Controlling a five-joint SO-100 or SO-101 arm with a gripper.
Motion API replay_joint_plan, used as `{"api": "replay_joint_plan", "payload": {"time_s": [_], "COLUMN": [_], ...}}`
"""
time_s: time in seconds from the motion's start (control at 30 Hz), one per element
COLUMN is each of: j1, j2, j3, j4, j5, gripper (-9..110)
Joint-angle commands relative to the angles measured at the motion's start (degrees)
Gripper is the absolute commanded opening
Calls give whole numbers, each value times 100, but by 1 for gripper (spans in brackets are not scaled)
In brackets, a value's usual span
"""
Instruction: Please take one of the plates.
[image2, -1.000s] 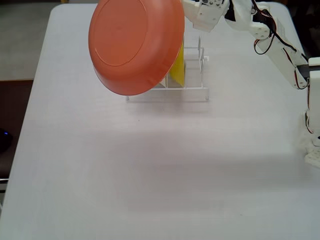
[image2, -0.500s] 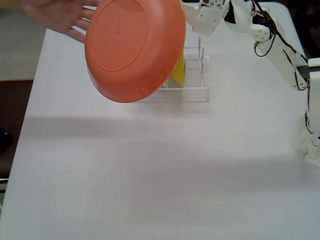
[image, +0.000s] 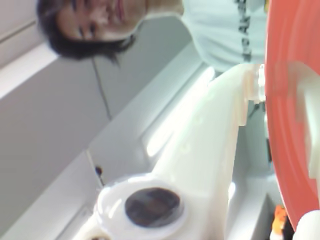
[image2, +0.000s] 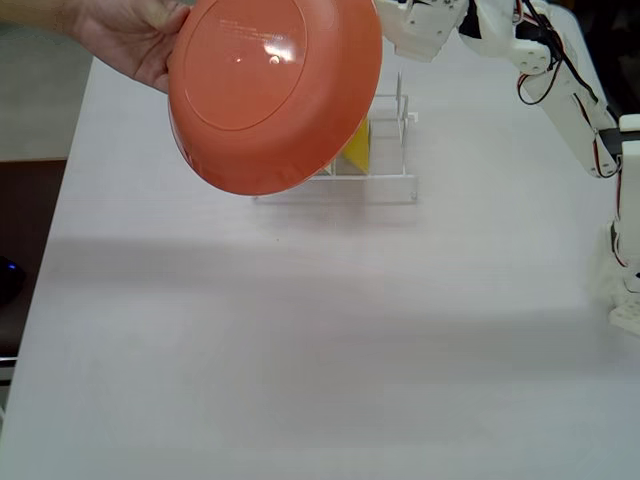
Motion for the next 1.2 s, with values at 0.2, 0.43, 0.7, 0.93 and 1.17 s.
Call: {"api": "replay_joint_plan", "payload": {"time_s": [0.2, 0.43, 0.7, 0.93, 1.17], "j1": [-694, -1099, -1204, -1204, -1433], "j2": [176, 176, 88, 26, -176], "j3": [-1028, -1582, -1652, -1679, -1679], "j4": [571, 1204, 1187, 1222, 1397], "j5": [1213, 1336, 1336, 1389, 1125], "gripper": [-1, -1, -1, -1, 0]}}
